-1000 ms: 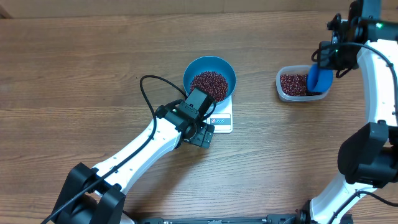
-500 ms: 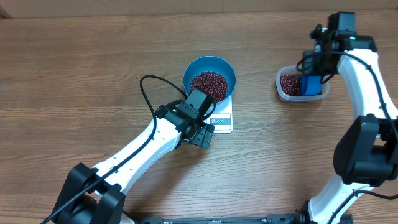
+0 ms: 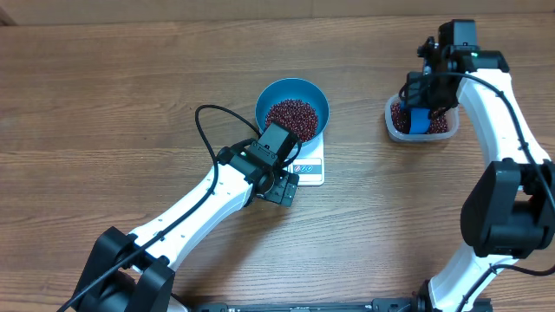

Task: Scoop item into bowl and weigh 150g on scale
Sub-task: 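Scoop a small amount of beans with the blue cup, right gripper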

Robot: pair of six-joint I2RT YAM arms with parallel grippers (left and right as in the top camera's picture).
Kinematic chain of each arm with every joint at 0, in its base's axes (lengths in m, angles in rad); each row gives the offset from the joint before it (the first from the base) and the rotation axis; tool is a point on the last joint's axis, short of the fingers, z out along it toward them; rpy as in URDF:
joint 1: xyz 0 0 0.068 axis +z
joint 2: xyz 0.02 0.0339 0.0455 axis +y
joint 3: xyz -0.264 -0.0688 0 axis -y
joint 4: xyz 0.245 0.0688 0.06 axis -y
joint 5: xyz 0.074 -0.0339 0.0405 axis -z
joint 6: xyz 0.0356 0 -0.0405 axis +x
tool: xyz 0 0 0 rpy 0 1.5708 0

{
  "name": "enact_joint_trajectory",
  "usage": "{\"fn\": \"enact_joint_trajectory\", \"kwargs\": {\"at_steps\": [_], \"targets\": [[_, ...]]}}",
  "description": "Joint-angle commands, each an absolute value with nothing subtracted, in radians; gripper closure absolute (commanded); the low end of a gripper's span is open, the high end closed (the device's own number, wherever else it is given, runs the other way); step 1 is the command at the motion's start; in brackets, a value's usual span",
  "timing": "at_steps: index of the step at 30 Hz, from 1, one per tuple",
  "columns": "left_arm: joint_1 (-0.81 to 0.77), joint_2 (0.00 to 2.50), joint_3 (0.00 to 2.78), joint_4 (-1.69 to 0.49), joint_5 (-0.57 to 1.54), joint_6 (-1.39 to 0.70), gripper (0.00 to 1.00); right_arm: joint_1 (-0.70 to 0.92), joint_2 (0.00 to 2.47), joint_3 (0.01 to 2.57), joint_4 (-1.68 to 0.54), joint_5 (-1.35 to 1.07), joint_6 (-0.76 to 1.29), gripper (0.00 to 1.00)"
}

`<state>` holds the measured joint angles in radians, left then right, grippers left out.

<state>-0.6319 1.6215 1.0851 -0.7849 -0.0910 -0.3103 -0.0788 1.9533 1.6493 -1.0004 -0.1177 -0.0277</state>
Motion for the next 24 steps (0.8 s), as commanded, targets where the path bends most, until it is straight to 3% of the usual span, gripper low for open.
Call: {"fn": "enact_joint_trajectory", "kwargs": {"at_steps": [1, 10, 19, 24], "targets": [[-0.621, 1.622, 1.075, -0.784, -0.104, -0.292, 0.00, -0.128, 1.943, 1.685, -1.034, -0.268, 0.004, 0.96], [-0.621, 1.622, 1.075, -0.784, -0.104, -0.292, 0.00, -0.255, 1.941, 1.726, -1.113, -0.342, 0.002, 0.96], [-0.621, 1.622, 1.075, -0.784, -0.104, -0.292, 0.00, -0.357, 1.940, 1.740, -1.117, -0.615, -0.007, 0.96], [-0.621, 1.622, 1.075, -0.784, -0.104, -0.292, 0.00, -0.379, 1.939, 1.785, -1.141, -0.650, -0.007, 0.96]]}}
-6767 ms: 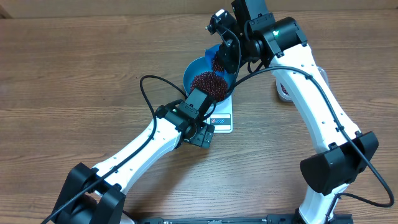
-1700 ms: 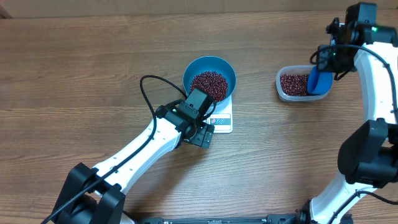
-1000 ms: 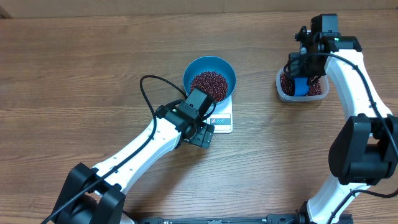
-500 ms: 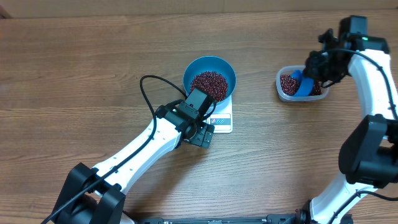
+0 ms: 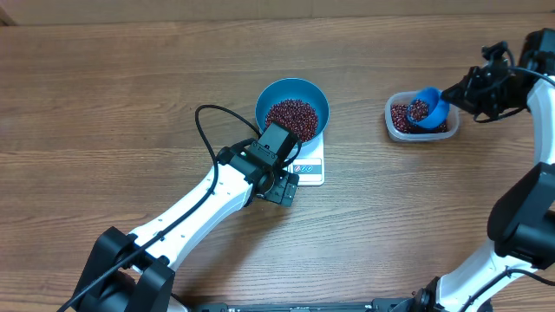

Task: Scoop item into bowl and weigh 150g on scale
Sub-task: 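Scoop a small amount of beans with the blue cup, right gripper, then carry the blue cup over the teal bowl with the right gripper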

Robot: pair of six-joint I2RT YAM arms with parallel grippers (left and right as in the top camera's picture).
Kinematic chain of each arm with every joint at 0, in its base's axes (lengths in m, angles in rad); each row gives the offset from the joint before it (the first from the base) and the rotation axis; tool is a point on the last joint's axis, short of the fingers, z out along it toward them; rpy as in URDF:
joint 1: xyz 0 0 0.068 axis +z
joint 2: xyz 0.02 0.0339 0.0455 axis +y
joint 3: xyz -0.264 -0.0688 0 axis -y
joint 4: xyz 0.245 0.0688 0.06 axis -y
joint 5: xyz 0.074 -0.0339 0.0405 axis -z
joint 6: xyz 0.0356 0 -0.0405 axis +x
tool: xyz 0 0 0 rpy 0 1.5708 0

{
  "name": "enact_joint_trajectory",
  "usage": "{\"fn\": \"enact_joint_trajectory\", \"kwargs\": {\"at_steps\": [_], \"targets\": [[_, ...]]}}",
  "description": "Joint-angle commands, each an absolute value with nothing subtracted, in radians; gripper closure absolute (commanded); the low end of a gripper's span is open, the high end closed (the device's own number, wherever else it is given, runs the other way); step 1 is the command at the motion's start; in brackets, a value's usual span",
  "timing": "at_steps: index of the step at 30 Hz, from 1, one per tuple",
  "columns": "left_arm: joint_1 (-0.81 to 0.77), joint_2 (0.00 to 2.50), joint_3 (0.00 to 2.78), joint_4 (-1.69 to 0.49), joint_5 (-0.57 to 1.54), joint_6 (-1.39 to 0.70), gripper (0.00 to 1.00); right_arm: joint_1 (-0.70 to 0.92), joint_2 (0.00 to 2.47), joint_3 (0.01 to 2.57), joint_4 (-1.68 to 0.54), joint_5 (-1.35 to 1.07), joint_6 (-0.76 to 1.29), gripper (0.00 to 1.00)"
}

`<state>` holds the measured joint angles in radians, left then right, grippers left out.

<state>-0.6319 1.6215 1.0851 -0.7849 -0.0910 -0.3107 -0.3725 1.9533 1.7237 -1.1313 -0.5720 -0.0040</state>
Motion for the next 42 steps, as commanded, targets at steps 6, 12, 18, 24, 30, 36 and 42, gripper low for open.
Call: {"fn": "enact_joint_trajectory", "kwargs": {"at_steps": [6, 12, 18, 24, 30, 36, 42], "targets": [[-0.621, 1.622, 1.075, -0.784, -0.104, -0.292, 0.00, -0.373, 1.939, 1.884, -1.229, -0.661, -0.031, 0.96], [-0.621, 1.622, 1.075, -0.784, -0.104, -0.292, 0.00, -0.342, 1.935, 2.021, -1.290, -0.743, -0.031, 0.96], [-0.621, 1.622, 1.075, -0.784, -0.104, -0.292, 0.00, -0.228, 1.927, 2.083, -1.296, -0.789, -0.059, 0.96], [-0.621, 1.622, 1.075, -0.785, -0.104, -0.292, 0.00, -0.067, 1.926, 2.083, -1.295, -0.790, -0.171, 0.96], [-0.621, 1.622, 1.075, -0.785, -0.104, -0.292, 0.00, 0.096, 1.926, 2.083, -1.272, -0.726, -0.192, 0.96], [-0.621, 1.622, 1.075, -0.785, -0.104, -0.292, 0.00, 0.227, 1.926, 2.083, -1.215, -0.493, -0.192, 0.96], [-0.621, 1.622, 1.075, -0.785, -0.104, -0.292, 0.00, 0.337, 1.926, 2.083, -1.175, -0.282, -0.268, 0.96]]}}
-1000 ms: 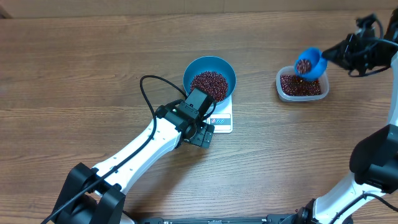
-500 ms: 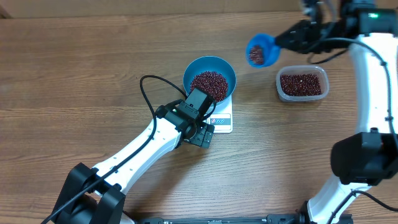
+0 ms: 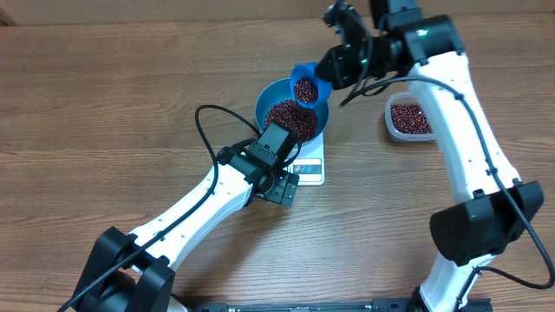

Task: Scoop item into bowl and weigh 150g on scale
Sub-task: 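Carry the blue cup over the teal bowl with the right gripper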

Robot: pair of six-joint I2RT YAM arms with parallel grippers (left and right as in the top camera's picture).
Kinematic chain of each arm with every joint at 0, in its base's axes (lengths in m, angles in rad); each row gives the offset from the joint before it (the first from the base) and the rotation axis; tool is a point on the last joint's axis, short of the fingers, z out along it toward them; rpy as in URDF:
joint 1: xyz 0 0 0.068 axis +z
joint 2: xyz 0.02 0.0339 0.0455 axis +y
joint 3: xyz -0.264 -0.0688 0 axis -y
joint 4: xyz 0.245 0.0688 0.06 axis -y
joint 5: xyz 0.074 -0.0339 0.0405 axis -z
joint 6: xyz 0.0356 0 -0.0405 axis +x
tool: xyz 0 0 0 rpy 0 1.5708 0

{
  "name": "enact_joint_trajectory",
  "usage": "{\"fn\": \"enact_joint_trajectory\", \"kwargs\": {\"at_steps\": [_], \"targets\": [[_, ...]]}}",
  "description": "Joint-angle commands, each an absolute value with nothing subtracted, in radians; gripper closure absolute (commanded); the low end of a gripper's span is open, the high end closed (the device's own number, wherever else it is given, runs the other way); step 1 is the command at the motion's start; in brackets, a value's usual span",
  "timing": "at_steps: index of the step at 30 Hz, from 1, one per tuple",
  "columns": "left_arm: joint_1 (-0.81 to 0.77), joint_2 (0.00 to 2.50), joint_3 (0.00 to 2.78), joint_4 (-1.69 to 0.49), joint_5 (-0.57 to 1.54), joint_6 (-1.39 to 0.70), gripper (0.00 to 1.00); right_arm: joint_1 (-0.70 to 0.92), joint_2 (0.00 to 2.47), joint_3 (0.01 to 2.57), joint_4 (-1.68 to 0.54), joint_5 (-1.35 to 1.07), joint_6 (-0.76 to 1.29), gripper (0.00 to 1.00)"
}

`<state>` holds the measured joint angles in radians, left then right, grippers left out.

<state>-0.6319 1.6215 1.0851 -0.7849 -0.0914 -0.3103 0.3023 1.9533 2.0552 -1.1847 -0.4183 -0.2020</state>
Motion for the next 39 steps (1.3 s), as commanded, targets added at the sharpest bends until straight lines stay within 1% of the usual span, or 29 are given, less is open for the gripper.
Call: {"fn": "enact_joint_trajectory", "kwargs": {"at_steps": [1, 4, 7, 10, 39], "targets": [[-0.621, 1.622, 1.075, -0.785, -0.104, -0.292, 0.00, 0.355, 1.926, 2.083, -1.175, -0.276, -0.302, 0.96], [-0.621, 1.622, 1.075, -0.785, -0.104, -0.292, 0.00, 0.393, 1.926, 2.083, -1.176, -0.258, -0.367, 0.96], [-0.621, 1.622, 1.075, -0.785, -0.104, -0.292, 0.00, 0.424, 1.927, 2.083, -1.173, -0.190, -0.407, 0.96], [-0.621, 1.622, 1.075, -0.785, -0.104, -0.292, 0.00, 0.435, 1.927, 2.083, -1.167, -0.150, -0.406, 0.96], [-0.621, 1.622, 1.075, -0.785, -0.104, -0.291, 0.00, 0.435, 1.930, 2.082, -1.155, -0.151, -0.417, 0.93]]}}
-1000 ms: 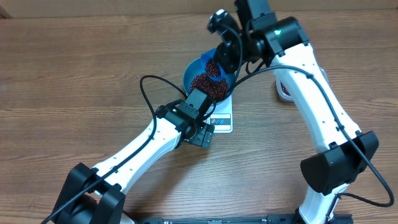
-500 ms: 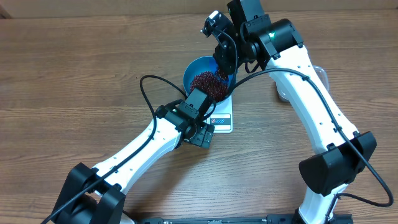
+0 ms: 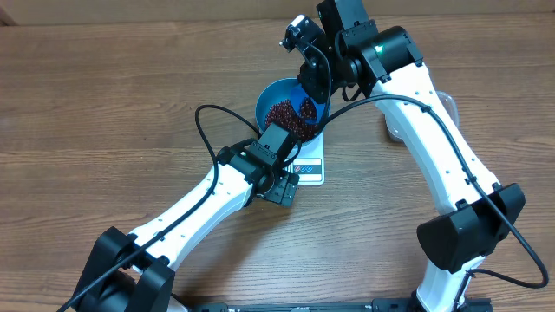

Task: Scoop item into bowl and weigh 150g on scale
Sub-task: 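Carry the blue cup over the teal bowl with the right gripper, then tilt the blue cup slowly to trickle beans into the teal bowl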

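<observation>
A blue bowl (image 3: 270,98) of dark red beans (image 3: 286,117) stands on a small white scale (image 3: 310,170) in the middle of the table. My right gripper (image 3: 314,80) hangs over the bowl's right rim, shut on a blue scoop (image 3: 306,105) that is tipped down into the bowl with beans in it. The clear bean container (image 3: 392,131) at the right is mostly hidden under my right arm. My left gripper (image 3: 283,187) rests at the scale's front left corner; its jaws are hidden from above.
A black cable (image 3: 208,117) loops from the left arm just left of the bowl. The right arm spans from the bottom right up over the container to the bowl. Bare wooden table (image 3: 104,95) lies all around.
The right gripper has moved lower and further over the bowl, and the scoop has tipped down into it. The right arm now covers the container. The left arm has not moved.
The right gripper held the scoop down in the bean container. Then the scoop sat filled at the container's rim. Then it hung full above the bowl's far right rim, and now it is tipped into the bowl. The left arm stayed by the scale throughout.
</observation>
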Robot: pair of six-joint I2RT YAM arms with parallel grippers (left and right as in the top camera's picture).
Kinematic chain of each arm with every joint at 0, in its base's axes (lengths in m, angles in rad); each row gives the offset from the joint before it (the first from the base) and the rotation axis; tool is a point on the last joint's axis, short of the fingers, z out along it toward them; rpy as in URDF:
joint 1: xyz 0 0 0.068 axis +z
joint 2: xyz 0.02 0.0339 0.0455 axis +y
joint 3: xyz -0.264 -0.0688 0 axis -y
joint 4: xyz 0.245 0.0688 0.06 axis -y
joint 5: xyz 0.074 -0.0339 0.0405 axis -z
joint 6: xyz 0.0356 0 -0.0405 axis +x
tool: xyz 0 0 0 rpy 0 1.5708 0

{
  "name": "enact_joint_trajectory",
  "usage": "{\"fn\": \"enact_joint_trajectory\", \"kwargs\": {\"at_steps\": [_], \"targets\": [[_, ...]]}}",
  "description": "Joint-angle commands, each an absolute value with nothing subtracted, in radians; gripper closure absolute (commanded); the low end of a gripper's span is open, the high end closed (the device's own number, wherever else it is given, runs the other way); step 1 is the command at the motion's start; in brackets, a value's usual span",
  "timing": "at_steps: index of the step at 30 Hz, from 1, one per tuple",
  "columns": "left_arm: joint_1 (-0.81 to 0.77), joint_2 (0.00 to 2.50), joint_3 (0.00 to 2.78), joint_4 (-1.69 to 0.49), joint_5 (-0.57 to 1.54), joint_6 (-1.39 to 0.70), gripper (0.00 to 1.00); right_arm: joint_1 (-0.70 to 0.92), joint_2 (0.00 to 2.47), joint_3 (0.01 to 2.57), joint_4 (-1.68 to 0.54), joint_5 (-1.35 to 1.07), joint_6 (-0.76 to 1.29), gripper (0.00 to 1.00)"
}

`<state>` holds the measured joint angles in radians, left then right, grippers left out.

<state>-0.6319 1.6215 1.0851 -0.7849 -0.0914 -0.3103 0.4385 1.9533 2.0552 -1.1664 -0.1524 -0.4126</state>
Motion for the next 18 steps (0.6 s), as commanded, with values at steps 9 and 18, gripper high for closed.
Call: {"fn": "enact_joint_trajectory", "kwargs": {"at_steps": [9, 18], "targets": [[-0.621, 1.622, 1.075, -0.785, -0.104, -0.291, 0.00, 0.435, 1.932, 2.082, -1.150, -0.154, -0.417, 0.96], [-0.621, 1.622, 1.075, -0.785, -0.104, -0.292, 0.01, 0.435, 1.932, 2.082, -1.128, -0.161, -0.424, 0.96]]}}
